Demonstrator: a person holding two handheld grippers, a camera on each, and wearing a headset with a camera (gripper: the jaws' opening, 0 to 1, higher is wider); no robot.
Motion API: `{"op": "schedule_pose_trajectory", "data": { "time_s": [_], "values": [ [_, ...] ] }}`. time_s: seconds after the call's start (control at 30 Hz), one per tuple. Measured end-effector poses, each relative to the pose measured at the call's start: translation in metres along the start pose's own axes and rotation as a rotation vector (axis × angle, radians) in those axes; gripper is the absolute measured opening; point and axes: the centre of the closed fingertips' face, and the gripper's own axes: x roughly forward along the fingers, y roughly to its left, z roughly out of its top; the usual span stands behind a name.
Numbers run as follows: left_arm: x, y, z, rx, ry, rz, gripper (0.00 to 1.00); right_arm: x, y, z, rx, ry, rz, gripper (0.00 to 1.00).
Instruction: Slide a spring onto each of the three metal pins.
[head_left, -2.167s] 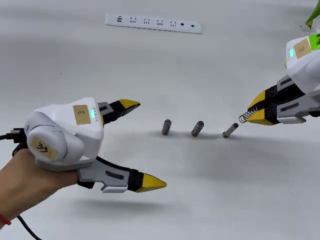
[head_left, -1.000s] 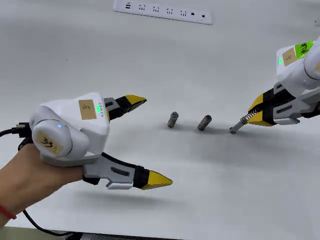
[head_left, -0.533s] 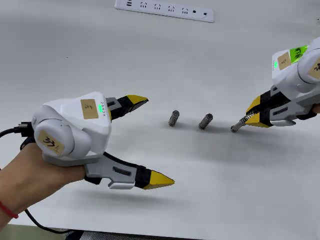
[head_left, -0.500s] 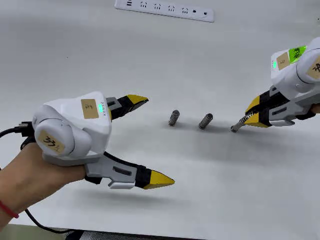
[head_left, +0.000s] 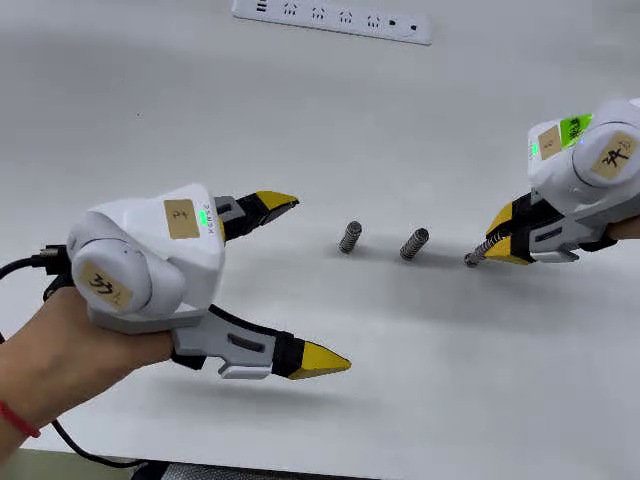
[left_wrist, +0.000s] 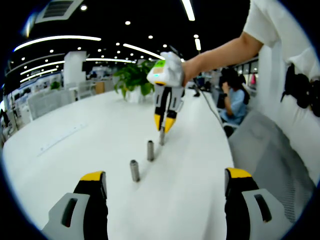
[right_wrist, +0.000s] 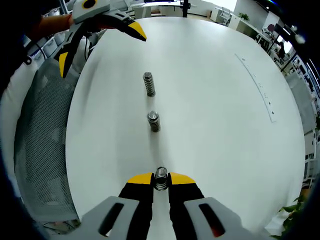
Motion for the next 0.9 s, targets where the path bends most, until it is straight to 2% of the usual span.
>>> {"op": "schedule_pose_trajectory", "data": {
  "time_s": [0.23,0.9],
  "values": [
    [0.000,0.001,0.001,0.000,-0.001,0.002,0.99,0.011,0.000,-0.004,-0.010,0.010,-0.003,0.13],
    [-0.002,0.002,-0.002,-0.001,0.004,0.006,0.98,0.015,0.004,-0.002,0.001,0.009,-0.018,0.13]
  ]
}}
